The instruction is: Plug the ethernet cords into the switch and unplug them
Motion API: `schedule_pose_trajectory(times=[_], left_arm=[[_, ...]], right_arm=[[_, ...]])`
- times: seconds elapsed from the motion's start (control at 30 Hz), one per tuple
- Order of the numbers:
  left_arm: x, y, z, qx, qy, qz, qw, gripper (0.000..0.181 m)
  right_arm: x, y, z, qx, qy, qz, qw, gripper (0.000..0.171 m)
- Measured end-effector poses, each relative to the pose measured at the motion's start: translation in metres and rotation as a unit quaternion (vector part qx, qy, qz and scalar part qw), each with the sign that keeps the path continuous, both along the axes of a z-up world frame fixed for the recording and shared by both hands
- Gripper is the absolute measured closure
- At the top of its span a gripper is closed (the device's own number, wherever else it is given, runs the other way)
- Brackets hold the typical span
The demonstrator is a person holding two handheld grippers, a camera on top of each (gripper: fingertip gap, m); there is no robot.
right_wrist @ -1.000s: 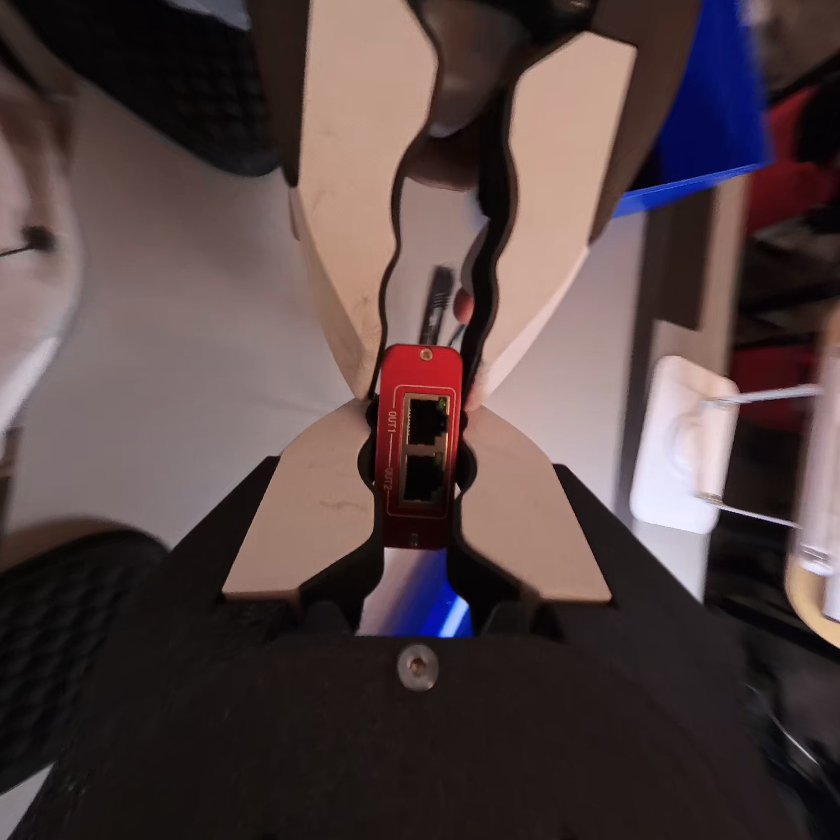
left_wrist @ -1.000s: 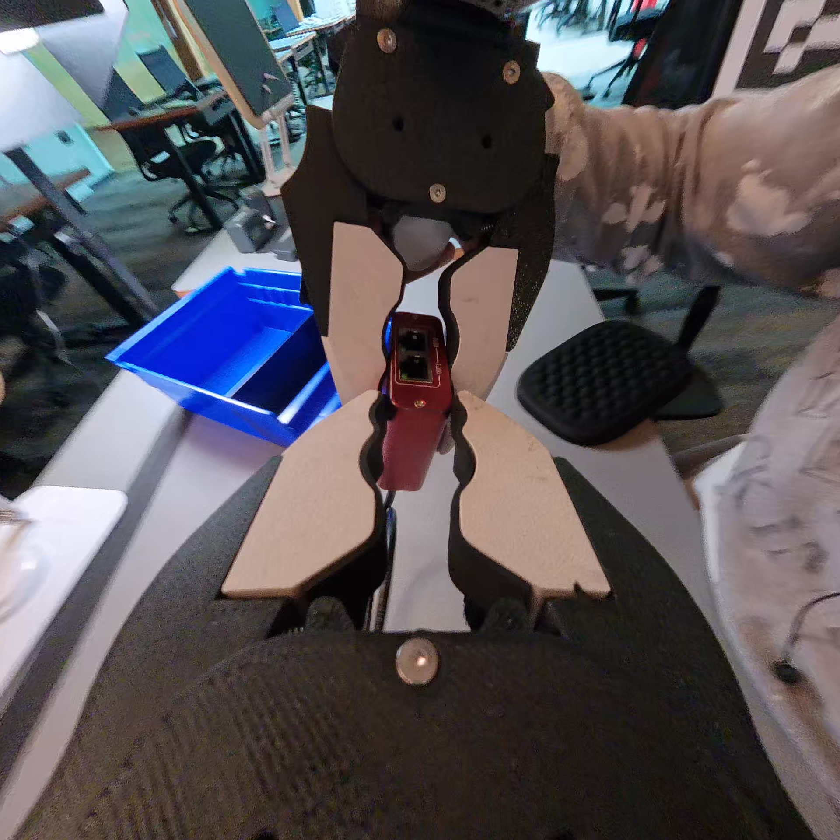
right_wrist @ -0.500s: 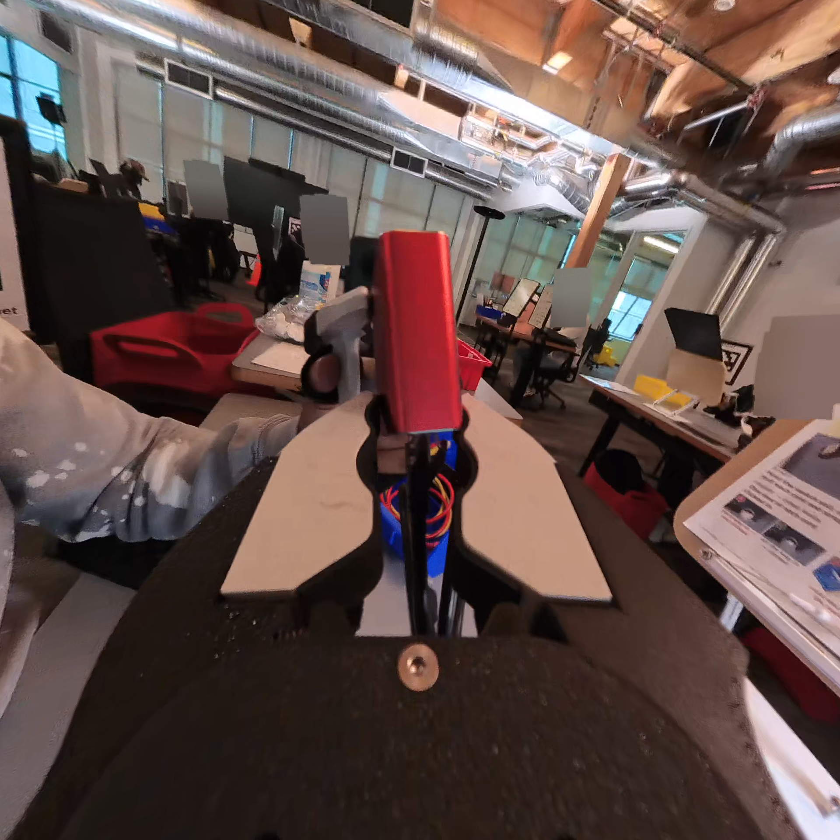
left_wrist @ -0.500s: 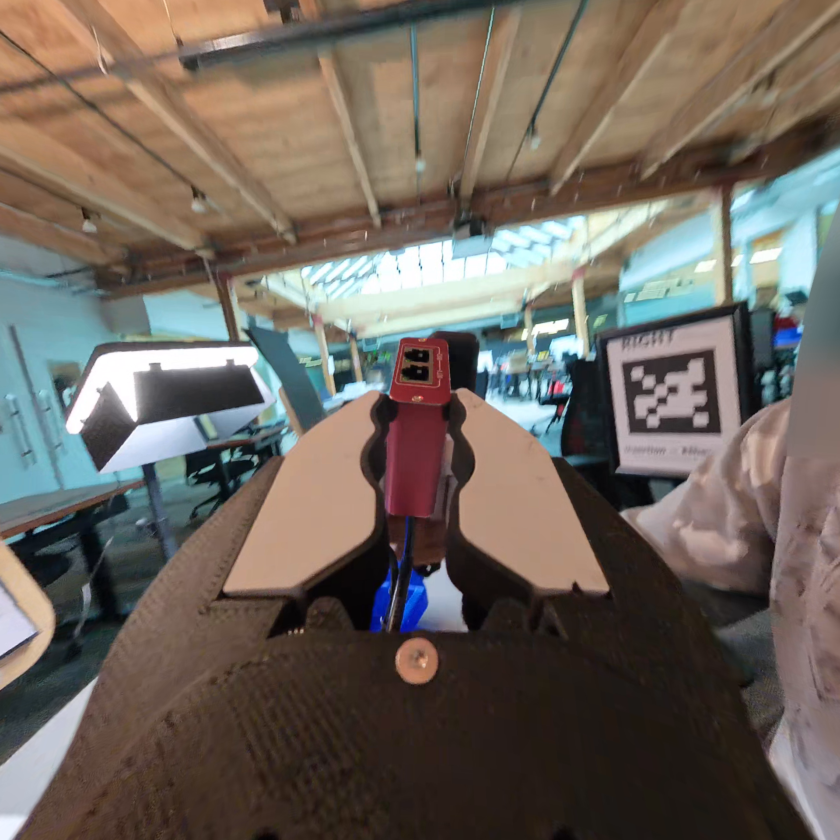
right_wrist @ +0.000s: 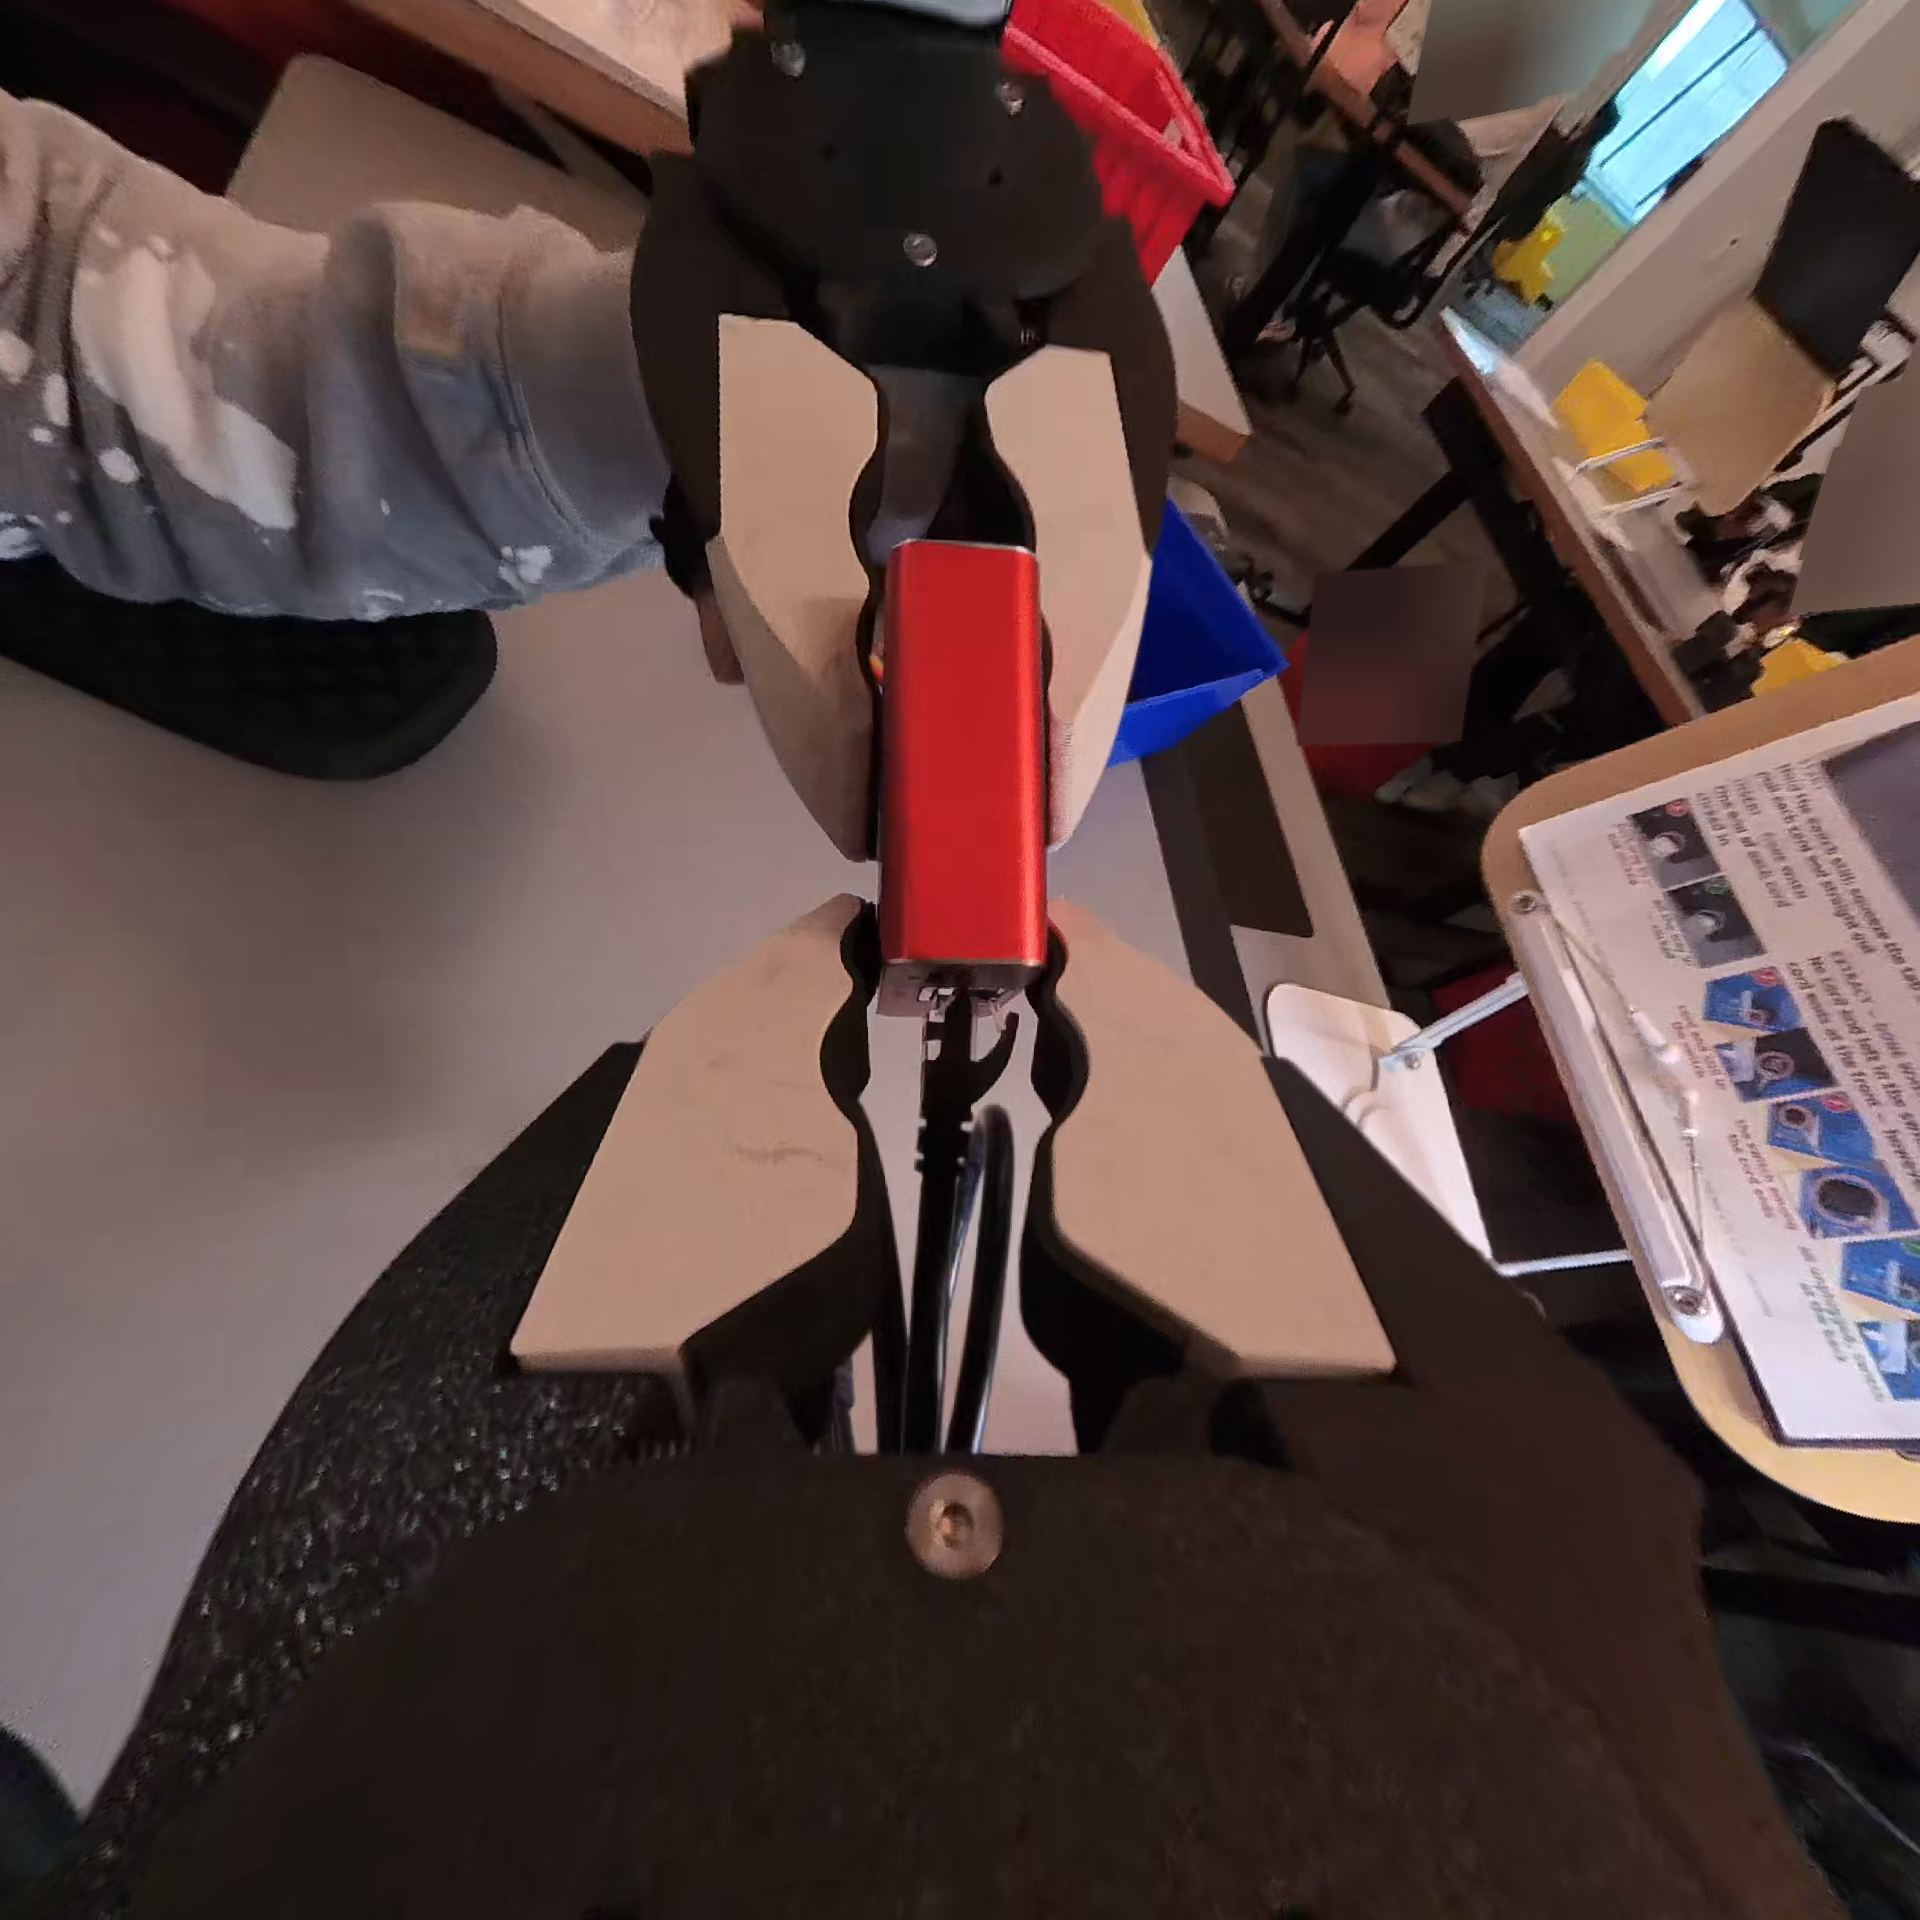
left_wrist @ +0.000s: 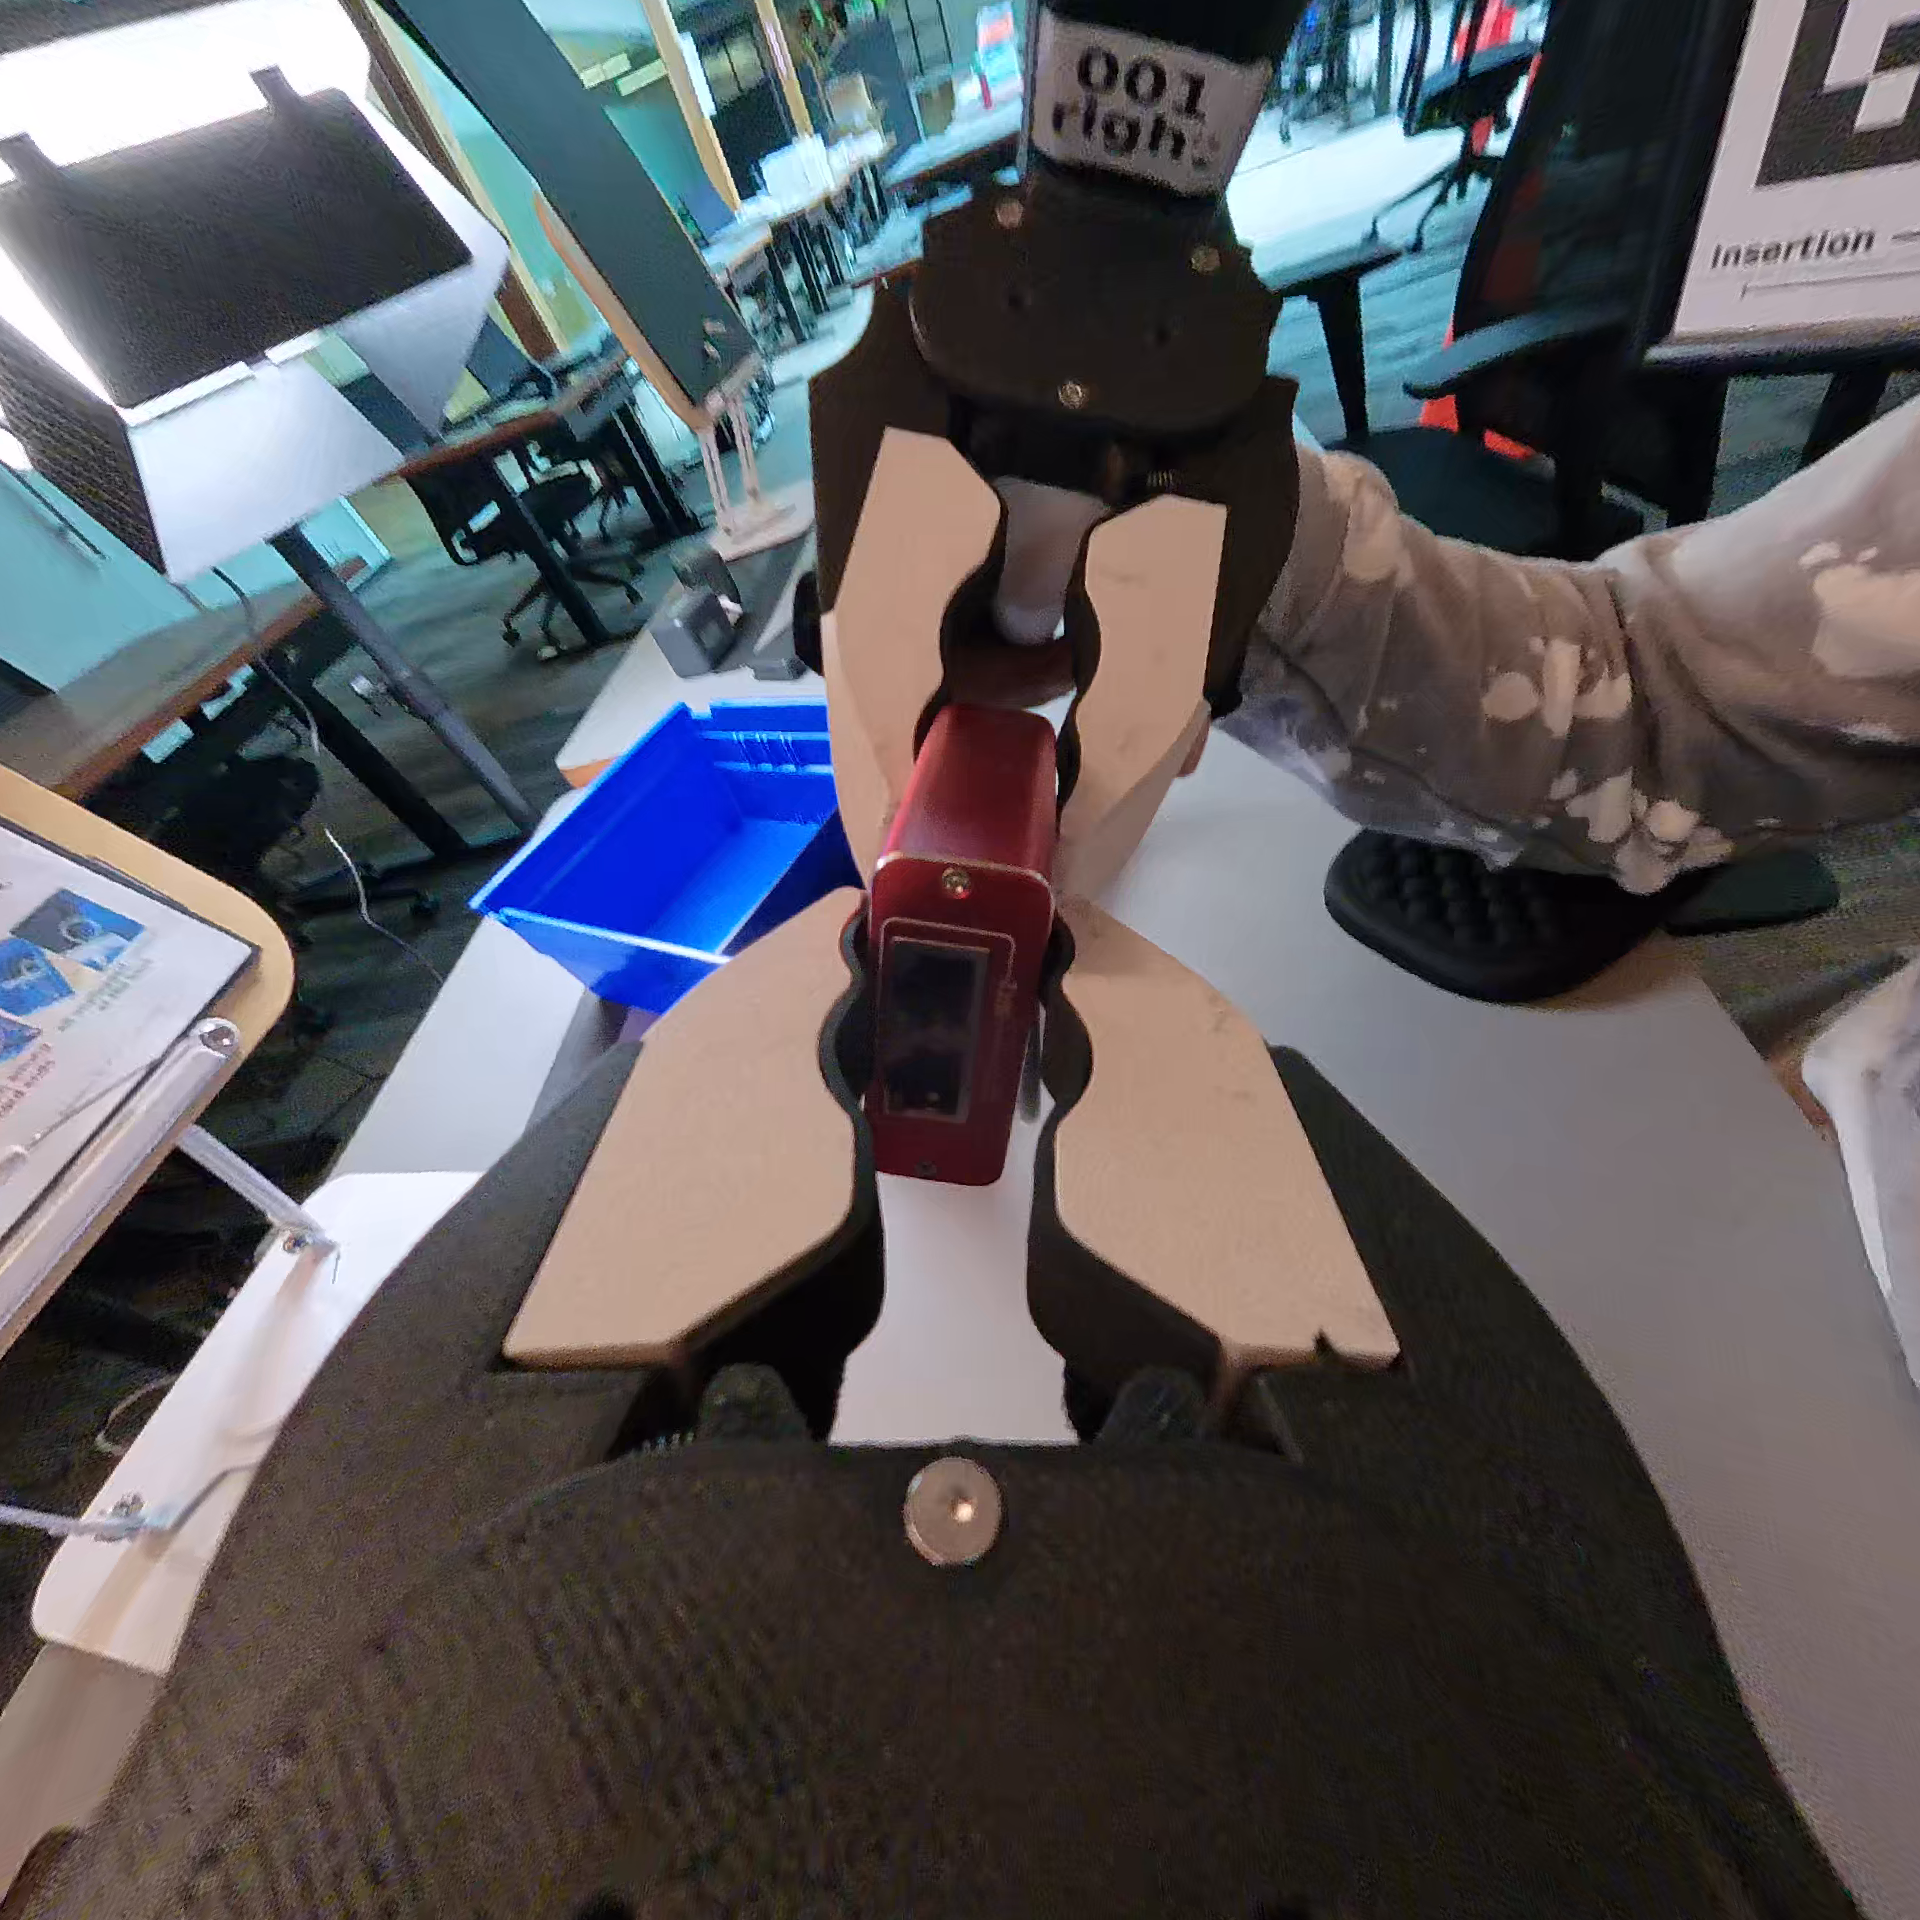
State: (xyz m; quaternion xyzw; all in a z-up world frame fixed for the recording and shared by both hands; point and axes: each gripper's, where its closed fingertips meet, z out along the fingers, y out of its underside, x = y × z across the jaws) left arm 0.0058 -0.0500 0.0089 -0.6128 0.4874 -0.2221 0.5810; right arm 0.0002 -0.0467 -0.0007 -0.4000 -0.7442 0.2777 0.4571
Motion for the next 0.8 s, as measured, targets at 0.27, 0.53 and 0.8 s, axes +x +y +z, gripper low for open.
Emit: schedule_pose_trajectory(times=[0.27, 0.53, 0.8], left_arm=[[-0.043, 0.021, 0.045, 0.002, -0.203, 0.057, 0.977, 0.154], [-0.076, 0.031, 0.063, -0.026, -0.367, 0.057, 0.928, 0.153], [-0.029, 0.014, 0.05, -0.079, -0.291, -0.008, 0.953, 0.153]], right_arm=[[0.03, 0.002, 0.113, -0.057, 0.328, -0.01, 0.943, 0.152], [-0.031, -0.007, 0.043, -0.204, 0.188, 0.015, 0.961, 0.139], [-0.035, 0.003, 0.047, -0.321, 0.237, 0.055, 0.915, 0.129]])
